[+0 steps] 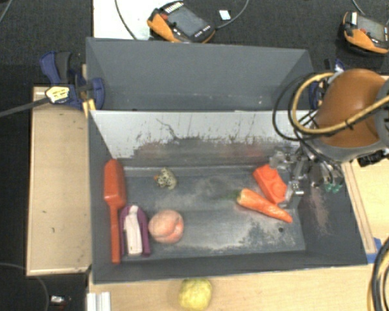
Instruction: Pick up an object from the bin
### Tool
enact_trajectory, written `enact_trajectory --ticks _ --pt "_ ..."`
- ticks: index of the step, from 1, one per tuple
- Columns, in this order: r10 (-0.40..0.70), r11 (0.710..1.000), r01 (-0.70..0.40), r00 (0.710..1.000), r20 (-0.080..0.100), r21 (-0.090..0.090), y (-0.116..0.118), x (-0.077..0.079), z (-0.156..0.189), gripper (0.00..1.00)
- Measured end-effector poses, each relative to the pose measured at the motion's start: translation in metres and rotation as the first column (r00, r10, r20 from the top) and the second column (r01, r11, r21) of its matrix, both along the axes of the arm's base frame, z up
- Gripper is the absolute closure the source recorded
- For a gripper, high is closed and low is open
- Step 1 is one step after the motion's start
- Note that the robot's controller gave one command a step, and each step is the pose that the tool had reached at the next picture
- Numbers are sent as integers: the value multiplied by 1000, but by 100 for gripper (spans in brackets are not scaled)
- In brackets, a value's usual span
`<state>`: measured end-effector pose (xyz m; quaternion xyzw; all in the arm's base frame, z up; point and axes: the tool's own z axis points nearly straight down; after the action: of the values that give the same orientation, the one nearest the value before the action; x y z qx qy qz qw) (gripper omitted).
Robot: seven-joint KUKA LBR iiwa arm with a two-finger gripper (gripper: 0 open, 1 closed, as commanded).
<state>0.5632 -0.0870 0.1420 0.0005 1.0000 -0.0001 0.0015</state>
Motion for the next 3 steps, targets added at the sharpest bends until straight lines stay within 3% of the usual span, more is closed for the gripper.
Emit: enact_trajectory --ticks 1,2,3 --pt "-250 968 250 968 -3 2 45 -33 -72 0" --pt "-36 999 36 999 9 -1 41 -33 -14 0" --pt "-242 970 242 970 -2 1 45 -33 -70 0"
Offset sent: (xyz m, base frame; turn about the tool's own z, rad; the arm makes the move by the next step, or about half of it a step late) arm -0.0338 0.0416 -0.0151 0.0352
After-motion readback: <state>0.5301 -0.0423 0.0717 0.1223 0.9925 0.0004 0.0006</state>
